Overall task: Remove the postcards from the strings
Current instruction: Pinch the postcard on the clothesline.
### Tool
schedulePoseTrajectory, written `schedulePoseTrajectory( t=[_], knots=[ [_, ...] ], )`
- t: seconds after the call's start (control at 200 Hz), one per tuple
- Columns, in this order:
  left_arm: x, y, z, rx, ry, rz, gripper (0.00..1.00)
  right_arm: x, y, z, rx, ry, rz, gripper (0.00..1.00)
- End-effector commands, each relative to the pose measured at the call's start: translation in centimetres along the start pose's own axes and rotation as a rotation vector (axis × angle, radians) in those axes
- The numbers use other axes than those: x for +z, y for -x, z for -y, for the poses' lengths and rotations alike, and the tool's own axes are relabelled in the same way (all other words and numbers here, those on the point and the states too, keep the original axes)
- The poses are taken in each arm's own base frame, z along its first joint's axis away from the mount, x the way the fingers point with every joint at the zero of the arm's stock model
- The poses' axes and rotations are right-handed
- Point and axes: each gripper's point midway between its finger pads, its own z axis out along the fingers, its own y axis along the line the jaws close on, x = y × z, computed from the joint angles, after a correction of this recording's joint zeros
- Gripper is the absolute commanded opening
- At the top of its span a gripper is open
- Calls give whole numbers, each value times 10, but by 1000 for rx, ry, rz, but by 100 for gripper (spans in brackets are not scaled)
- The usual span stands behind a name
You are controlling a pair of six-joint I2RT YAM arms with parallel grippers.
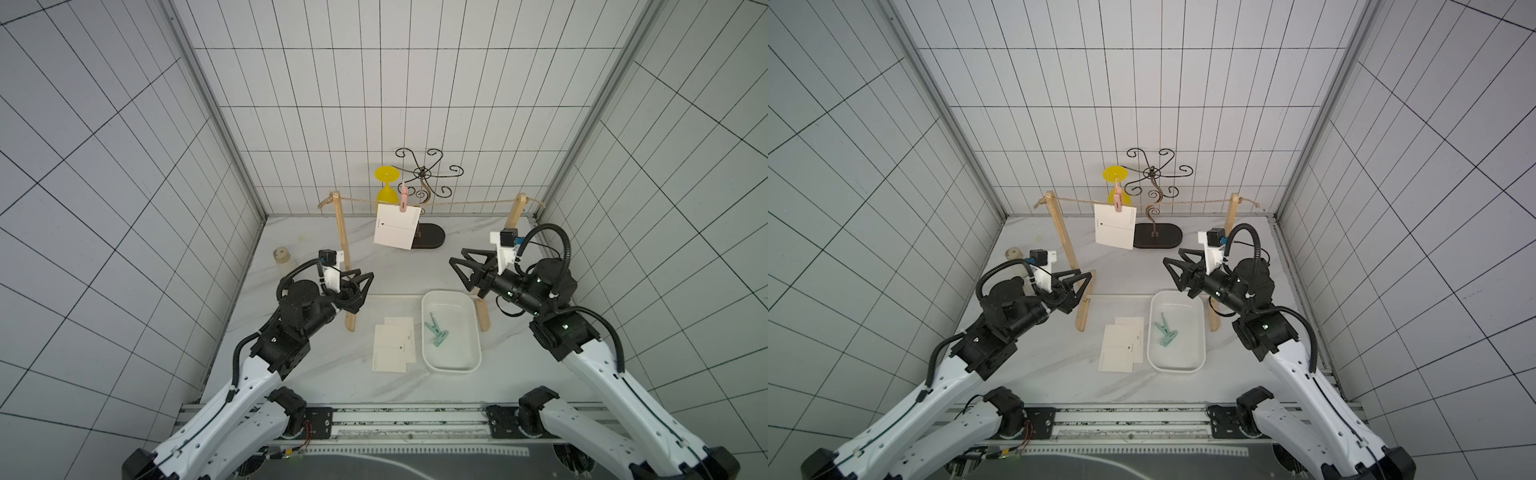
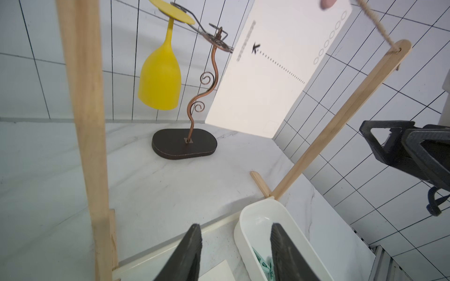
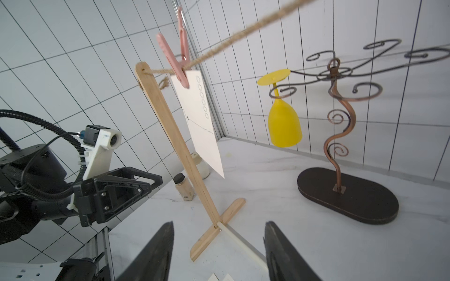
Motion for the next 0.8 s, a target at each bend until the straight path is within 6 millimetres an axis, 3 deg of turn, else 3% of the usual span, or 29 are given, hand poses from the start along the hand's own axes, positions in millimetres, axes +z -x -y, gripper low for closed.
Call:
schedulePoseTrajectory(
  t=[0.0,0.315,0.495,0.795],
  knots=[
    [-1,30,0,83,35,68,51,-1,46,-30,-89,97,66,61],
    [19,79,7,199,39,152,61,8,103,-61,-191,229,156,62],
    [39,96,1,224,38,159,69,14,119,-73,-216,297,183,63],
    [60,117,5,211,-55,181,70,25,143,-82,-252,348,214,67]
  ],
)
